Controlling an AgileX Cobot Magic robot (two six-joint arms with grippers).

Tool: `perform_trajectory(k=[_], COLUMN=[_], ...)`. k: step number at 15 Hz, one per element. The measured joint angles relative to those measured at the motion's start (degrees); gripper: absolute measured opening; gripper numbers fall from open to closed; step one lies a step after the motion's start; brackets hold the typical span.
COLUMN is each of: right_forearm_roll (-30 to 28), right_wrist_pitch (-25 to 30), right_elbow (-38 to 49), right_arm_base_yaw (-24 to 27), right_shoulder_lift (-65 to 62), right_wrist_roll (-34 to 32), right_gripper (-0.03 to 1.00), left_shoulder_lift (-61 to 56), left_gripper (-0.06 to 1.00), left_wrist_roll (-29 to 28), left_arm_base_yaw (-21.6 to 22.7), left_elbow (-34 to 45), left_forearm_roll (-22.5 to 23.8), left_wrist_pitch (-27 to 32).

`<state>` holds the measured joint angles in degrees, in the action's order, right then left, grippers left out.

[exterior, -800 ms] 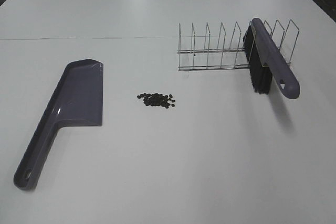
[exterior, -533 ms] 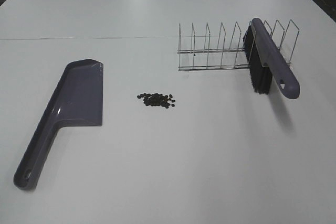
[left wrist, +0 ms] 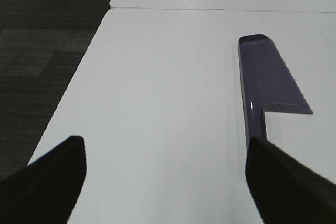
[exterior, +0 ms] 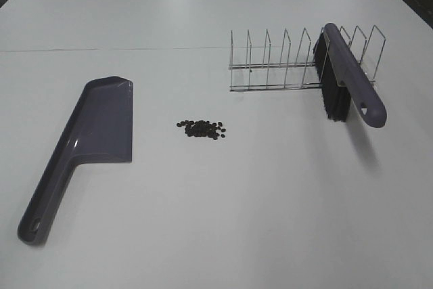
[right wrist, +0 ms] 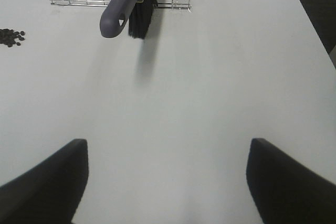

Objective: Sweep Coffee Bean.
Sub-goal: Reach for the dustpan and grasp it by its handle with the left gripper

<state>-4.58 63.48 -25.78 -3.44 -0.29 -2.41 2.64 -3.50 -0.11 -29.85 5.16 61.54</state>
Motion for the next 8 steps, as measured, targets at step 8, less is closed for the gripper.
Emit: perform_trajectory(k=[8], right_forearm_roll=[0.0], right_wrist_pitch=[0.0], right_elbow=[0.0], right_arm_base_yaw=[0.0], right_shoulder_lift=[0.0], right_wrist_roll=[0.0], right_gripper=[0.72], left_shoulder_lift=[15.41], left_gripper=[0.76], left_wrist_roll=[0.0], left_arm_base_yaw=[0.0], left_elbow=[0.06], left_forearm_roll=[-0.06], left_wrist_pitch=[-0.06])
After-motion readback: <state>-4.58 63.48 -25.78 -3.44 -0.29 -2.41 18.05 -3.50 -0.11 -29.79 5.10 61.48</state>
